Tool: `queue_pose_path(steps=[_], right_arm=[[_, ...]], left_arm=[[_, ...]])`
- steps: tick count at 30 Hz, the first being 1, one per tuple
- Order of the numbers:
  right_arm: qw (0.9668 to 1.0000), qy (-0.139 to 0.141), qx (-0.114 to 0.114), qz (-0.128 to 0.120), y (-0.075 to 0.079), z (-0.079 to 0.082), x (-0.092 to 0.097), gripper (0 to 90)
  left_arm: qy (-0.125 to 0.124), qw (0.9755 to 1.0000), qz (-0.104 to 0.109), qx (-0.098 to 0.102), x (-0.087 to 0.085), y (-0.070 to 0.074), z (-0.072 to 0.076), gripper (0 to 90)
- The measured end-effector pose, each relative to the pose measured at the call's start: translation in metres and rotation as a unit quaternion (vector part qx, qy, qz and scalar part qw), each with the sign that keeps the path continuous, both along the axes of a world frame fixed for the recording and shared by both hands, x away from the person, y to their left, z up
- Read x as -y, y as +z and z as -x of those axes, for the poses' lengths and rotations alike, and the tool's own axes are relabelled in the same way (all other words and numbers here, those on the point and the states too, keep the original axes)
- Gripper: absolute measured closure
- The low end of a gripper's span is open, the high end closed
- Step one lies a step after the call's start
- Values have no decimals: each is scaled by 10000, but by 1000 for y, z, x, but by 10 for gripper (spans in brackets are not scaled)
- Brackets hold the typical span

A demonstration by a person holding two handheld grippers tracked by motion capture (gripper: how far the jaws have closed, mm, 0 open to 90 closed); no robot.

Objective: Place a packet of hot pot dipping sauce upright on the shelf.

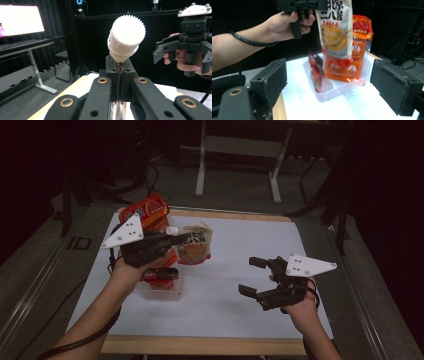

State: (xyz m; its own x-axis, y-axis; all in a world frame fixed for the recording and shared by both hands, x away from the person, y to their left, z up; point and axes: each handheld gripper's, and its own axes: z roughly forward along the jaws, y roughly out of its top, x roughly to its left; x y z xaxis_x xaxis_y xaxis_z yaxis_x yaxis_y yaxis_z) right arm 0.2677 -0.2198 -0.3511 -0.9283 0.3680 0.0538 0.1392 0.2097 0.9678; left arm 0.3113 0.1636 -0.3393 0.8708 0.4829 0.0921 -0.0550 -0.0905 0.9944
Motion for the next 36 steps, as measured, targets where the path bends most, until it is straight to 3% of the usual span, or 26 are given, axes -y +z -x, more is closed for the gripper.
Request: queue_pose_path(steps=[5, 12, 19, 28, 36], right_arm=[[10000, 40, -80, 13, -6, -2, -1, 138], [9998, 44, -191, 17, -11, -5, 1, 139], [9997, 44, -233, 28, -15, -6, 2, 140], [9993, 76, -353, 4, -19, -7, 3, 141], [9992, 140, -361, 0, -24, -10, 0, 142]], left_arm=[[54, 9998, 206, -34, -19, -12, -11, 889], [169, 9994, 270, -101, -38, -28, -22, 889], [106, 9994, 105, -323, -51, -45, -30, 889], [48, 9988, -69, -488, -59, -61, -29, 889], [-147, 9974, -219, -667, -64, -76, -27, 888]])
